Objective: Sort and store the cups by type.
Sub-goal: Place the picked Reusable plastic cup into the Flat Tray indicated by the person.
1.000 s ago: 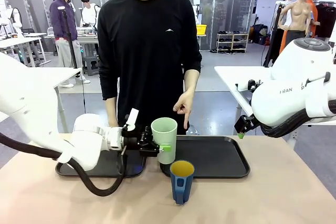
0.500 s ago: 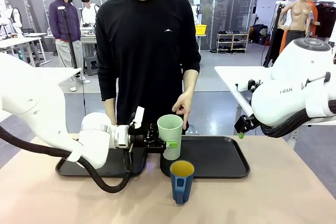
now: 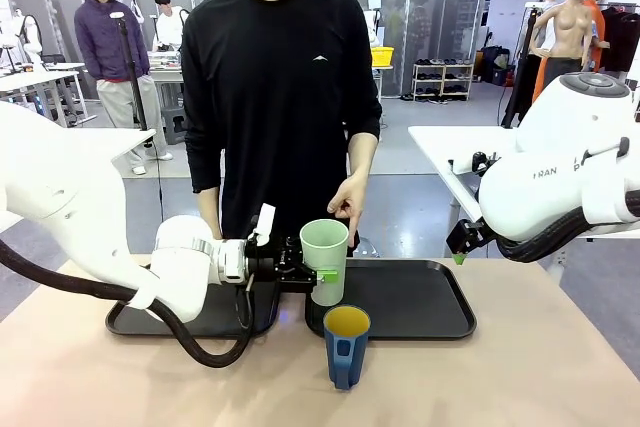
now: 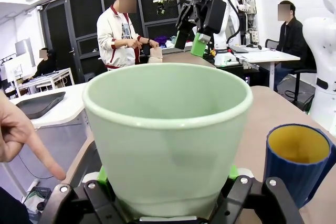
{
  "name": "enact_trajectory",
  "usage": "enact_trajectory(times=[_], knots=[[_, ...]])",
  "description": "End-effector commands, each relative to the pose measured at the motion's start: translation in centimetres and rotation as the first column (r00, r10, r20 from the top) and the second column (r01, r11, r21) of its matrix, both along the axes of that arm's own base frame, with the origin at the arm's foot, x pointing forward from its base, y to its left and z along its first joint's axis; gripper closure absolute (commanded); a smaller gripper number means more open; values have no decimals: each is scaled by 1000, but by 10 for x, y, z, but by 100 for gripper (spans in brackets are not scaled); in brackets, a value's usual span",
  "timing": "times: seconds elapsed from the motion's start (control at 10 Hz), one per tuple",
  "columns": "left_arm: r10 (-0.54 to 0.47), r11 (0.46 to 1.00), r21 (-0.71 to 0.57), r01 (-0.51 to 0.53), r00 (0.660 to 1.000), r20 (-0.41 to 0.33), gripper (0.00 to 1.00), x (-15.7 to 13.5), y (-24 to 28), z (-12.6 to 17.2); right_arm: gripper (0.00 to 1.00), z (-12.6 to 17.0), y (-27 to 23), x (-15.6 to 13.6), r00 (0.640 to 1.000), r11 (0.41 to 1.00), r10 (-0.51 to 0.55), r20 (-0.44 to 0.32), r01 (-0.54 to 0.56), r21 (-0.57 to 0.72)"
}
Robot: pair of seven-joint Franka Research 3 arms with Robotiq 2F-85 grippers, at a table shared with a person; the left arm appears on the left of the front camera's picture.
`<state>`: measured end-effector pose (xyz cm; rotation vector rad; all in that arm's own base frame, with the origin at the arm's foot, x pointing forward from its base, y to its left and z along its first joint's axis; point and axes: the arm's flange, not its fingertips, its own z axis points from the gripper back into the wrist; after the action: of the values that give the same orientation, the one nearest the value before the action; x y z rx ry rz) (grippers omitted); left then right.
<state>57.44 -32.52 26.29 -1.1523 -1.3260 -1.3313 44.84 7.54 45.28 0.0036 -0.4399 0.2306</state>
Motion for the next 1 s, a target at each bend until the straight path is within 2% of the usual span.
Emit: enact_trajectory(times=[0.0,0.1,0.4,0.8,0.9], knots=[[-1,1000,0,1,1000,2,13,0,0,2,0,0,-1,0,1000,1000,-2,1,2,2],[0,1000,0,0,1000,0,13,0,0,0,0,0,-1,0,1000,1000,-2,1,2,2],[49,999,-2,-49,997,64,13,7,-26,-12,0,0,-1,0,1000,1000,-2,1,2,2],[88,995,-45,-85,994,61,13,22,-50,-20,0,0,-1,0,1000,1000,-2,1,2,2],[82,996,-36,-80,996,40,13,26,-53,-25,0,0,-1,0,1000,1000,-2,1,2,2]])
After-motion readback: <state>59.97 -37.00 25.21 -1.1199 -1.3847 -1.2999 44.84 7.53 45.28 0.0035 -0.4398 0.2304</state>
